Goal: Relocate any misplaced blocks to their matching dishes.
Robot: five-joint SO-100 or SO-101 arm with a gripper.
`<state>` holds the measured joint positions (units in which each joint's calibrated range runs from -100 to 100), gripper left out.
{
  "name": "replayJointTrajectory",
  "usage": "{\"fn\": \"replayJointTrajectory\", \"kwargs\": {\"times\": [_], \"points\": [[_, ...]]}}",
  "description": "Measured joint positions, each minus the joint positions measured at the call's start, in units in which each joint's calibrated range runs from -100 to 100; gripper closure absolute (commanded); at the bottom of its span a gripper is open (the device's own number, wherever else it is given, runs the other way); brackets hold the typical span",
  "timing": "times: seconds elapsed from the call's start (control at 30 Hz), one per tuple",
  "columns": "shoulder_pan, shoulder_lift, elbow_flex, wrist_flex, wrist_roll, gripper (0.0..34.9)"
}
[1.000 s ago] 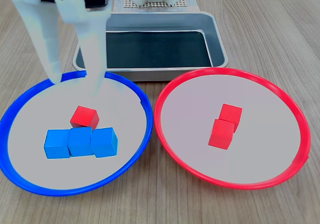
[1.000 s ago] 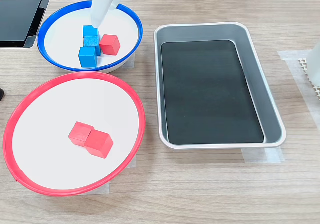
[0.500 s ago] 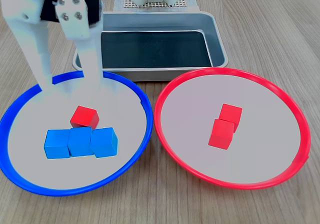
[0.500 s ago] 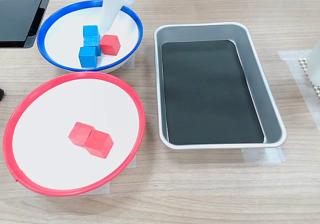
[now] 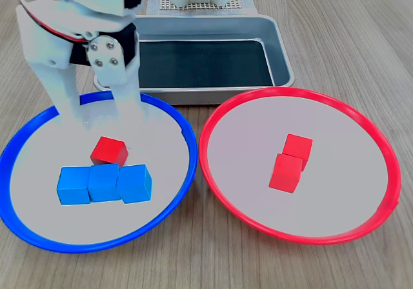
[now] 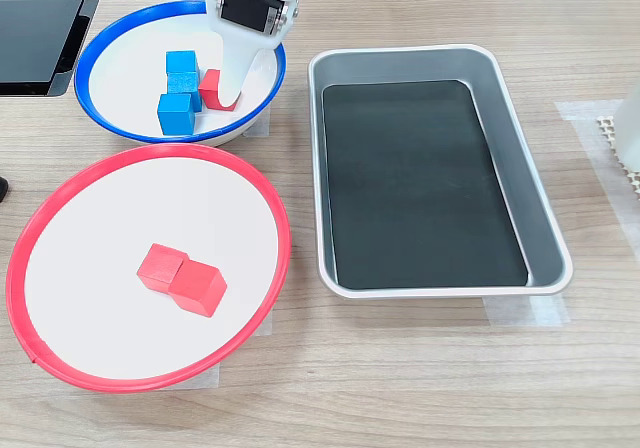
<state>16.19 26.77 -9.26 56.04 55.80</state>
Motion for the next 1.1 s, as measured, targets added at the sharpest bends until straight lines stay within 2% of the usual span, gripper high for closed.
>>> {"fn": "replayJointTrajectory", "kwargs": {"times": [0.43,1.1], "points": [[-0.8,3.9,-3.4,-0.5,-0.1,17.3],[-1.8,6.9,-6.5,-0.5,-0.3,19.9]]}}
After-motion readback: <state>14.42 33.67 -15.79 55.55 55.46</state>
